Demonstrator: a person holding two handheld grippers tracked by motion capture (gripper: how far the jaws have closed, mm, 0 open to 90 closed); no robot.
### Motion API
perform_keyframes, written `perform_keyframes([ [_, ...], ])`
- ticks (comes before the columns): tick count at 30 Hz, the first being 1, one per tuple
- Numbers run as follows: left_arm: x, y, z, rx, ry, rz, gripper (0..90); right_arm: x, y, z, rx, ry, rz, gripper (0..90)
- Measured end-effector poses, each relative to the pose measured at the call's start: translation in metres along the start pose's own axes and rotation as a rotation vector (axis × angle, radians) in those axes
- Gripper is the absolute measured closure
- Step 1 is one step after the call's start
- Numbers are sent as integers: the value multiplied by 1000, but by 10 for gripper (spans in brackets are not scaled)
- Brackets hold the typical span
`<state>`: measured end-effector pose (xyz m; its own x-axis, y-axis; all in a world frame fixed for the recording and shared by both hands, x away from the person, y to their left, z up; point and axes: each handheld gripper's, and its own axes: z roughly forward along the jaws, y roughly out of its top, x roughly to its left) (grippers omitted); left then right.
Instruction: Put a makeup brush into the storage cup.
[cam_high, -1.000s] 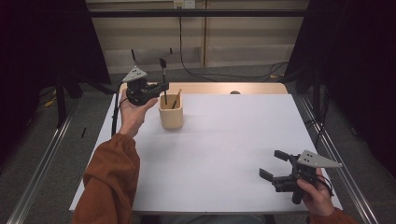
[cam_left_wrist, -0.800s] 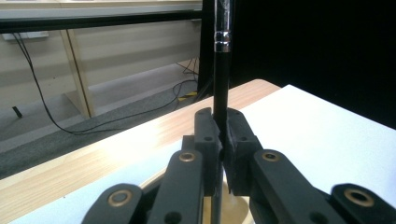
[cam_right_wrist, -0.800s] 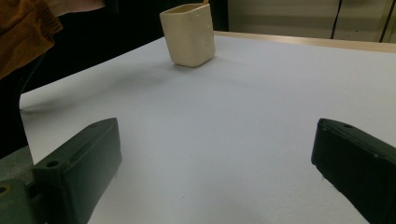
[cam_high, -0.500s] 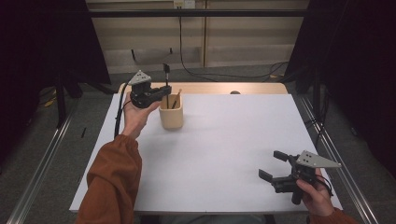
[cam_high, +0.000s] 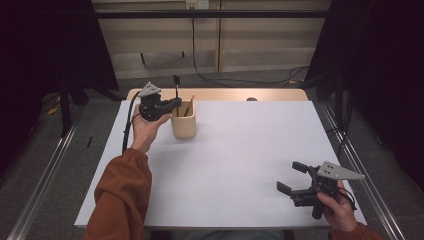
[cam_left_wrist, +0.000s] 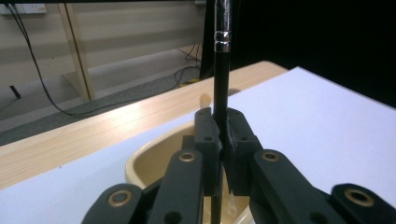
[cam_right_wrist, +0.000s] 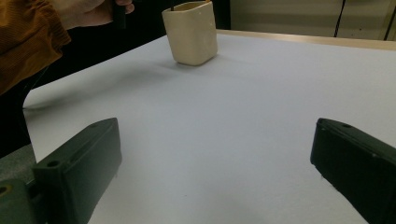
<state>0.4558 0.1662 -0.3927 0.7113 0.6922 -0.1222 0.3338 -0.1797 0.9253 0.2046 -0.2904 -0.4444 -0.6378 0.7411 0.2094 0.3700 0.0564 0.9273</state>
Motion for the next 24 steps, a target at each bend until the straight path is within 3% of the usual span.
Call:
perform_keyframes([
  [13, 1, -16, 3, 14, -3, -18, 856, 0, 0, 0, -1, -2, -3, 8],
  [16, 0, -16, 4, 19, 8, -2, 856, 0, 0, 0, -3, -1, -3, 7],
  [24, -1, -18, 4, 18, -3, -10, 854, 1, 0, 1, 4, 0, -8, 3],
])
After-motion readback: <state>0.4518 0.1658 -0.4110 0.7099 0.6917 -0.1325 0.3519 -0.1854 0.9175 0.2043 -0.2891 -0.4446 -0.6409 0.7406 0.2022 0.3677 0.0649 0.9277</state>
